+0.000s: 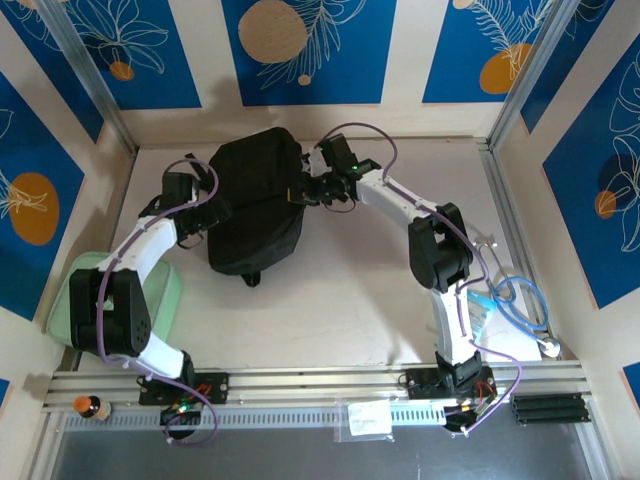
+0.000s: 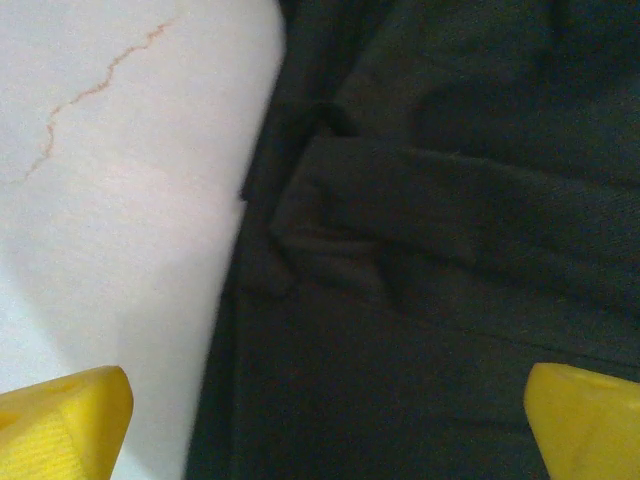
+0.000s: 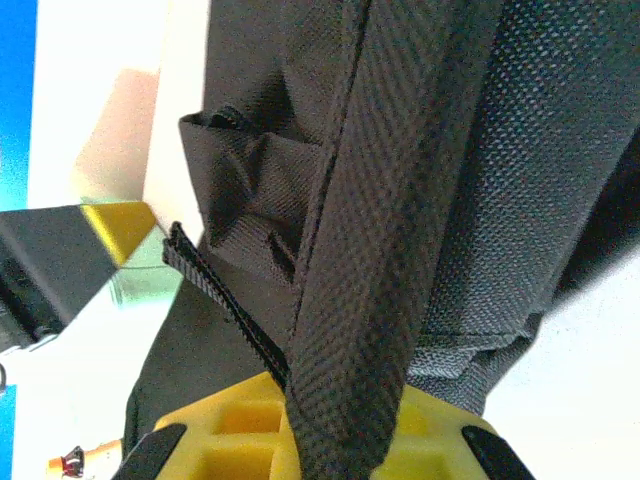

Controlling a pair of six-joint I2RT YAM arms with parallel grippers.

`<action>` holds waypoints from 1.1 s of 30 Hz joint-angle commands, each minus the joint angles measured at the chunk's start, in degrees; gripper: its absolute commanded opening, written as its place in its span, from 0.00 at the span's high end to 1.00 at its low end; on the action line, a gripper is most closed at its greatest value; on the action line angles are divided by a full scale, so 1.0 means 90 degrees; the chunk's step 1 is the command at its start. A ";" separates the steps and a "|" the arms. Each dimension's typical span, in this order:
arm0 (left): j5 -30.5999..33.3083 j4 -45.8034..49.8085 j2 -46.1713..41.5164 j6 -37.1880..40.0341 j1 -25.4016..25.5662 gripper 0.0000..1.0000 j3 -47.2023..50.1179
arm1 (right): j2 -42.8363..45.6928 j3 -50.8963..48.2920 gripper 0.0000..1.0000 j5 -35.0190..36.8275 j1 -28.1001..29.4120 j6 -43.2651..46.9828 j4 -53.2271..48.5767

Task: Pack the student bag
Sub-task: Move the student bag to the top-center of the table.

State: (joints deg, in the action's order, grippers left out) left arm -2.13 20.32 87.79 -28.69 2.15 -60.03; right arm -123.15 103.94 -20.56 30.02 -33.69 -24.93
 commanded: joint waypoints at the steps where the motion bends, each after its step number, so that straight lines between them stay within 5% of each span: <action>1: -0.0336 -0.0085 -0.0138 -0.0104 -0.0005 0.00 0.0098 | 0.0116 0.0187 0.99 -0.0247 -0.0117 -0.0149 0.0041; 19: -0.0304 -0.0612 0.0339 -0.0045 0.0200 0.00 -0.0256 | 0.2222 -0.3169 0.90 0.0843 -0.1948 0.0123 -0.0348; 25: -0.0122 -0.0957 0.0050 0.0125 0.0275 0.00 0.0082 | 0.3271 -0.3781 0.28 0.2582 -0.2091 -0.0052 -0.1304; 27: -0.0107 -0.0958 -0.0122 0.0159 0.0298 0.00 0.0184 | 0.3846 -0.4070 0.18 0.3249 -0.2127 -0.0246 -0.1619; 33: -0.0229 -0.0847 -0.0538 0.0386 0.0376 0.00 0.0462 | 0.5196 -0.5390 0.16 0.4566 -0.2379 -0.1427 -0.2978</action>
State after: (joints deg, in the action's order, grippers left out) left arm -4.03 12.84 85.41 -27.22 4.89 -56.99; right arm -78.89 60.03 11.55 10.02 -39.59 -40.88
